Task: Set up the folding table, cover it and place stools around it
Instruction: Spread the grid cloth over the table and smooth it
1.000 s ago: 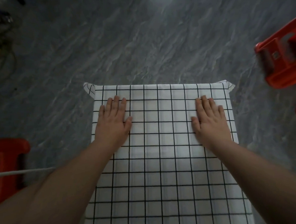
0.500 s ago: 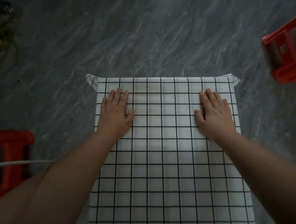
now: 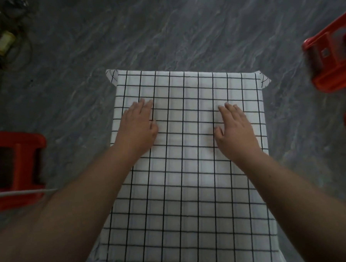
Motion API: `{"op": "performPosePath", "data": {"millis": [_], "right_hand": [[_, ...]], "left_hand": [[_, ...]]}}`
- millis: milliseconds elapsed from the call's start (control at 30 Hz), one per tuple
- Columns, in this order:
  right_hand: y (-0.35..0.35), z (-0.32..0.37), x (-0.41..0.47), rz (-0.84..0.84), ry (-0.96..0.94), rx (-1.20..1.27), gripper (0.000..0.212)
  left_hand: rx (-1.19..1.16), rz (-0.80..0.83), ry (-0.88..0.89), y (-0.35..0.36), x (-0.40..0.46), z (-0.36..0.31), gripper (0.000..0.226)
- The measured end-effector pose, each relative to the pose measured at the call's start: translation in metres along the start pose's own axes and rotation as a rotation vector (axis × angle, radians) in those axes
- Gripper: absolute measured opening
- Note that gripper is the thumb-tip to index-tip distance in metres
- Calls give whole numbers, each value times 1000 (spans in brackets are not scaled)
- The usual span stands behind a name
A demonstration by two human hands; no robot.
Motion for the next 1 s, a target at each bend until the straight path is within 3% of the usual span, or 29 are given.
{"op": "performPosePath", "data": {"millis": [233, 500, 767, 1000], "right_hand": [[-4, 13, -118, 150, -15, 2, 65], [-112, 58, -281, 235, -82, -19, 67], [-239, 99, -447, 108, -184, -49, 65], [-333, 128, -549, -51, -293, -94, 66]], "left_hand": [[39, 40, -39, -5, -132, -21, 59], [100, 89, -110, -84, -329, -78, 63], [135, 33, -94, -168, -522, -178, 73], [71, -144, -74, -266, -585, -231, 75]]}}
Point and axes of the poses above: each hand's wrist, its own x-axis towards the middle knuckle, its own y-axis out of the palm, z = x × y, the point moved 4 cm from there along x, towards the middle knuckle, and after that the axes turned 5 degrees about z, right-handed, at the moved point
